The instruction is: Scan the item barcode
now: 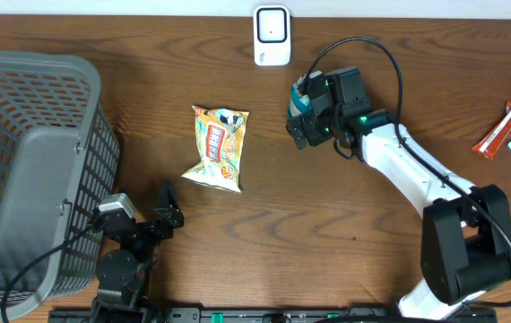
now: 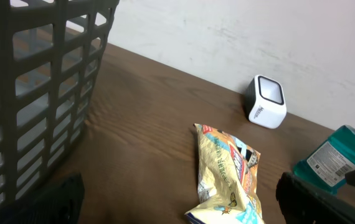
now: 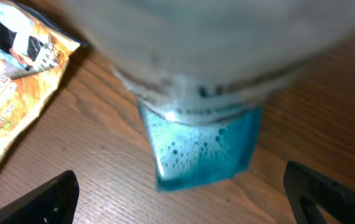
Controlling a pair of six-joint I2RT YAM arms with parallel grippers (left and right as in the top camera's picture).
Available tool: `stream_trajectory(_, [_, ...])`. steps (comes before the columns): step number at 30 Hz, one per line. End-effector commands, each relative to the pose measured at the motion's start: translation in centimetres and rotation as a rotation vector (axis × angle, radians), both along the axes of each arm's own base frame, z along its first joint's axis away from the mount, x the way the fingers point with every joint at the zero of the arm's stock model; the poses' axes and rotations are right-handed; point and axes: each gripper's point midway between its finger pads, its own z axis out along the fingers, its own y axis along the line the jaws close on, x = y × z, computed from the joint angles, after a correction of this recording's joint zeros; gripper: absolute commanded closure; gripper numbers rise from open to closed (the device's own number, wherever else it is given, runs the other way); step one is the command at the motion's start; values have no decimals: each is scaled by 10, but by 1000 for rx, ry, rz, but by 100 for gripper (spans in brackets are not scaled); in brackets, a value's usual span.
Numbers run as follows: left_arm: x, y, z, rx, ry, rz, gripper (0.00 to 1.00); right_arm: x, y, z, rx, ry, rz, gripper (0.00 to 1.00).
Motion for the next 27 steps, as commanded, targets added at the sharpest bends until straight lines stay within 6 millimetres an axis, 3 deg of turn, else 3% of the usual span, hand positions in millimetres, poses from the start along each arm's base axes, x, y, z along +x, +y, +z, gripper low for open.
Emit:
stream_trajectory(1, [0,3,-15,21,40,15,2,-1,-4,52,49,-98,-35,1])
stream_trajectory(3, [0,3,-15,20,40,15,2,-5,-5,78,66,-150,-35,1])
stream_trajectory(6, [0,3,-15,21,40,15,2,-8,-6,96,72,-229,-37,1])
stream_trajectory(12, [0,3,-15,21,40,15,2,-4,-8,66,104,-319,-83,1])
stream_trajectory(19, [0,3,-15,21,40,15,2,10,-2,64,142,-409,-82,1])
stream_trajectory(27, [0,3,-15,21,40,15,2,27,6,38,152,-419,-77,1])
